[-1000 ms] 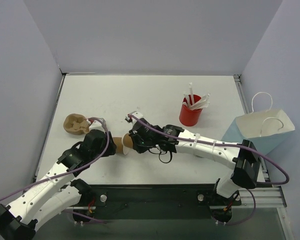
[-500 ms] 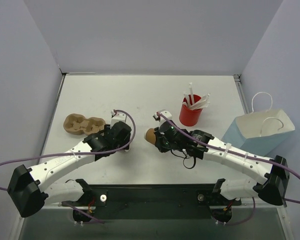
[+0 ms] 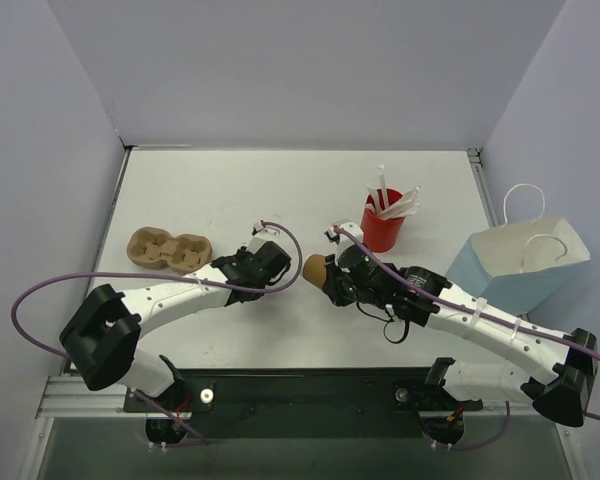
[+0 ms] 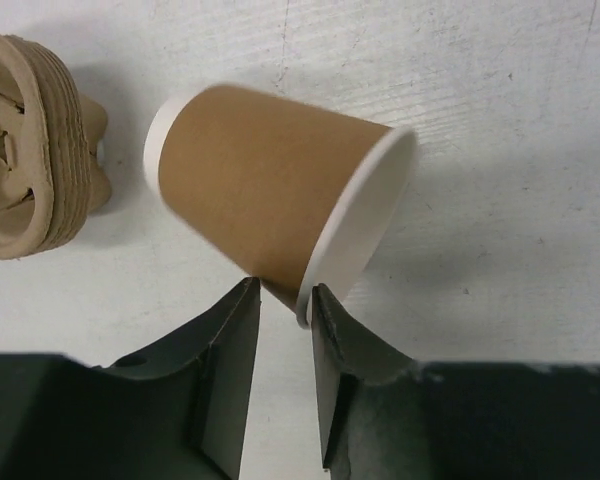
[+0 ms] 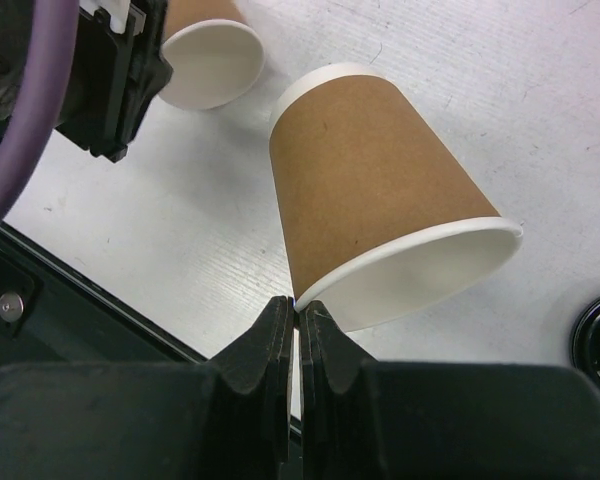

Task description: Pack the takeout coffee

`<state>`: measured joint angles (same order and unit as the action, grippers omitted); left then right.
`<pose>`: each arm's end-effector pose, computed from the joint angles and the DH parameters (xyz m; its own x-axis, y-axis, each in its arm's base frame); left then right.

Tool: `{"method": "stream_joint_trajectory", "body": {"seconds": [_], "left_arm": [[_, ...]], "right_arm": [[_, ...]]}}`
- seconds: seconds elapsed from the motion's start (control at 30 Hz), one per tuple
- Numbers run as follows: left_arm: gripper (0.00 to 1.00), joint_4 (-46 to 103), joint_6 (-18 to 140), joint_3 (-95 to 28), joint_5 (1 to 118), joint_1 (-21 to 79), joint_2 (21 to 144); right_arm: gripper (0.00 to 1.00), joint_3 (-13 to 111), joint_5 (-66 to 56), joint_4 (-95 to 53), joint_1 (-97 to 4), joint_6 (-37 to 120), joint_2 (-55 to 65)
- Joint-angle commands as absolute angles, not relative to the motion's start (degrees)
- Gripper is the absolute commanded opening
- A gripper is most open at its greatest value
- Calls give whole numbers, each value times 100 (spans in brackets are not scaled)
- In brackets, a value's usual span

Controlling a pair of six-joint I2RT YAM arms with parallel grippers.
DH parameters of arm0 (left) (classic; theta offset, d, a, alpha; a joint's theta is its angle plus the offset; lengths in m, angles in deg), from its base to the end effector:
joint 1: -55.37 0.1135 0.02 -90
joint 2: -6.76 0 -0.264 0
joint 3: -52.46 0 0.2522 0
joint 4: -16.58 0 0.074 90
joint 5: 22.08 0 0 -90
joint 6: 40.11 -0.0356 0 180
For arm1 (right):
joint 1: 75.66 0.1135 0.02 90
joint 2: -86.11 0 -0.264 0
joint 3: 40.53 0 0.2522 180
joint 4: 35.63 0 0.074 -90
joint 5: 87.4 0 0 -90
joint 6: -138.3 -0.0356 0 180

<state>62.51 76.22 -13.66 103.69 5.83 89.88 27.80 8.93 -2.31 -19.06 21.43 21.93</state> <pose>0.1952 -0.1968 0.2102 -0.7151 0.2839 -0.6387 0.1423 0.9538 0.2647 0.1420 0.2083 0.3161 -0.5904 -0.0794 -0.8032 -0.5716 0.7437 0.3467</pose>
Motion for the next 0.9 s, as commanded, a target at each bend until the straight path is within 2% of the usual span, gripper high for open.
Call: {"method": "stream_joint_trajectory", "body": {"seconds": [0.0, 0.13, 0.23, 0.4, 0.43, 0.47, 0.5, 0.53, 0.63, 0.73, 0.87], "left_arm": [[27, 6005, 7511, -1606, 10633, 519, 9026], [9, 6127, 7713, -1587, 10545, 501, 8833], [0, 6897, 7950, -1902, 10335, 501, 8649], [0, 8385, 8276, -2449, 9747, 886, 8069], [0, 8631, 8276, -2449, 9093, 1123, 7903], [0, 8694, 8224, -2345, 8651, 1429, 7553], [0, 8755, 8128, -2265, 8177, 2329, 7376], [0, 8956, 8092, -2204, 7441, 2738, 7208], [0, 9483, 7820, -2150, 6873, 4032, 6847], [0, 9836, 7924, -2124, 6522, 4568, 6671], [0, 9794, 8775, -1922, 6073, 4658, 6495]], "right_arm": [[0, 2667, 1051, -191, -1959, 2211, 2388], [0, 2640, 1051, -191, -1959, 2228, 2424], [0, 2623, 1043, -191, -1959, 2255, 2459], [0, 2596, 885, -191, -1950, 2255, 2573], [0, 2596, 849, -191, -1950, 2246, 2608], [0, 2588, 806, -191, -1950, 2255, 2643], [0, 2570, 814, -191, -1941, 2237, 2661], [0, 2544, 805, -183, -1924, 2228, 2678], [0, 2491, 831, -174, -1845, 2158, 2757], [0, 2438, 884, -191, -1766, 2062, 2810], [0, 2438, 946, -200, -1652, 2026, 2801]]}}
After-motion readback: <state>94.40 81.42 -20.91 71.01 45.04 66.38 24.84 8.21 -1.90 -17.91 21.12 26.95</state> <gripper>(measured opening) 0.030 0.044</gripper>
